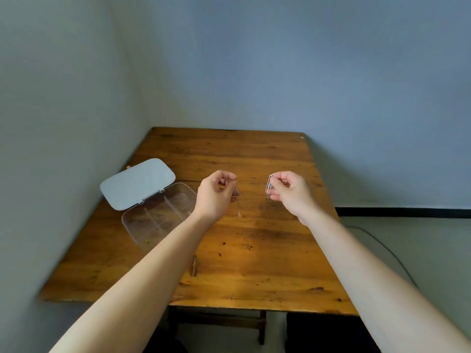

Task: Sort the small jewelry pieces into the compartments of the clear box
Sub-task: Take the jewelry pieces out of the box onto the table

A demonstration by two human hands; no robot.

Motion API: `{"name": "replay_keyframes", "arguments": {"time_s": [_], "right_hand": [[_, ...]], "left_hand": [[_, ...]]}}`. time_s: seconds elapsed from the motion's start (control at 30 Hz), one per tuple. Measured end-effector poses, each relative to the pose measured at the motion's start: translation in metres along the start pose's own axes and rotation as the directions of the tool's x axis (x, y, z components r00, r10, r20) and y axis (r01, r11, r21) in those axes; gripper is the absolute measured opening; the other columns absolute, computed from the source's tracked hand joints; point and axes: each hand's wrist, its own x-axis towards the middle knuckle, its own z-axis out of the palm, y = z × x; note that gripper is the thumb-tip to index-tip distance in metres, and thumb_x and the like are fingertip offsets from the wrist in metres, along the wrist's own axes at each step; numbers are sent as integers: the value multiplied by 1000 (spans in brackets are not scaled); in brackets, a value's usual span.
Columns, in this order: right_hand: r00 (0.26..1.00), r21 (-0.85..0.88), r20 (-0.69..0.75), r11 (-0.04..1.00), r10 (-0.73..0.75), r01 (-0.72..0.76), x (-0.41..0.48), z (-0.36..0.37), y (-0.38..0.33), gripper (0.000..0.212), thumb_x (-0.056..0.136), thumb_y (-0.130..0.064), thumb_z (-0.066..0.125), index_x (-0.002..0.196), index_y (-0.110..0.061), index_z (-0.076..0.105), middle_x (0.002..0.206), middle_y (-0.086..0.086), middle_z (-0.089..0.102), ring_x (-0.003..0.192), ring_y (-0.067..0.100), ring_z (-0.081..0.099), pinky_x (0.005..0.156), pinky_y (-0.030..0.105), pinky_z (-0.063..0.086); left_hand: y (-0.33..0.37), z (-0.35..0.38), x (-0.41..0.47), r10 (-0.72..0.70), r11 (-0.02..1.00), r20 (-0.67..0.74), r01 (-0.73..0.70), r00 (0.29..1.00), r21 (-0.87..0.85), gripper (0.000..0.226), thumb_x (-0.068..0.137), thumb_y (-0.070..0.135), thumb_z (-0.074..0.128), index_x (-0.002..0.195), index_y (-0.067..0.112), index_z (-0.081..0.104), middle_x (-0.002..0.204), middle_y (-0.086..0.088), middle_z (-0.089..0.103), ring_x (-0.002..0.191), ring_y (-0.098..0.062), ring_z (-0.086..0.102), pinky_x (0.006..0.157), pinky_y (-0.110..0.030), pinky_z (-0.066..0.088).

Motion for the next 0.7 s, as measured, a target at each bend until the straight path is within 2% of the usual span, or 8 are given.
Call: {"name": "replay_keyframes", "arguments": {"time_s": [0.1,0.23,0.3,0.37,0.4,0.47,0.6,0.7], "right_hand": [[999,-44,-10,998,51,-51,-5,2,18,13,100,-16,59,92,-24,64,91,1,69,84,24,75,71,29,61],[994,-352,43,932,105,-83,-10,3,40,14,98,-19,61,86,-24,67,90,-1,75,81,20,72,79,36,61],[991,-474,44,876,129,-93,-12,3,47,18,98,-21,62,82,-27,69,101,-2,75,83,15,68,71,24,54],[990,-547,36,831,139,-97,-13,3,48,16,98,-23,61,92,-26,75,114,-3,72,81,8,59,59,12,38],[990,-568,41,818,134,-87,-13,4,47,17,99,-23,59,98,-24,76,119,-4,71,79,7,56,57,11,34],[992,-595,47,801,121,-69,-14,4,44,20,99,-23,58,101,-24,77,125,-5,69,82,9,56,60,15,37],[996,-641,35,766,84,-42,-17,7,33,21,99,-23,56,95,-31,75,119,-7,71,80,14,62,58,20,41],[997,-625,28,780,66,-34,-16,17,26,20,99,-26,56,107,-31,74,124,-7,70,76,10,61,60,22,42]], "left_hand": [[-26,9,-7,-85,993,58,80,995,85,7,95,9,60,98,12,65,87,-8,65,74,-19,72,68,-37,62],[-52,10,-21,-159,942,112,117,981,314,11,94,12,61,100,19,67,86,0,67,81,-24,69,73,-43,60],[-58,7,-27,-172,928,125,119,977,353,14,93,12,61,97,23,68,87,2,68,82,-24,68,73,-42,59],[-60,4,-31,-174,935,131,122,976,333,15,93,12,60,98,24,69,91,2,69,84,-23,68,74,-42,59],[-60,2,-32,-167,938,133,116,977,326,14,93,13,61,100,22,69,94,1,68,86,-22,68,76,-42,59],[-58,-1,-33,-129,938,135,77,982,338,13,93,15,62,103,19,69,97,3,68,89,-18,65,79,-38,58],[-50,-19,-39,-19,931,100,-19,995,365,15,93,14,61,103,21,69,96,7,69,90,-9,63,76,-25,53],[-49,-43,-46,51,916,59,-70,997,394,17,94,13,60,105,23,68,99,8,68,91,-6,62,74,-20,52]]}}
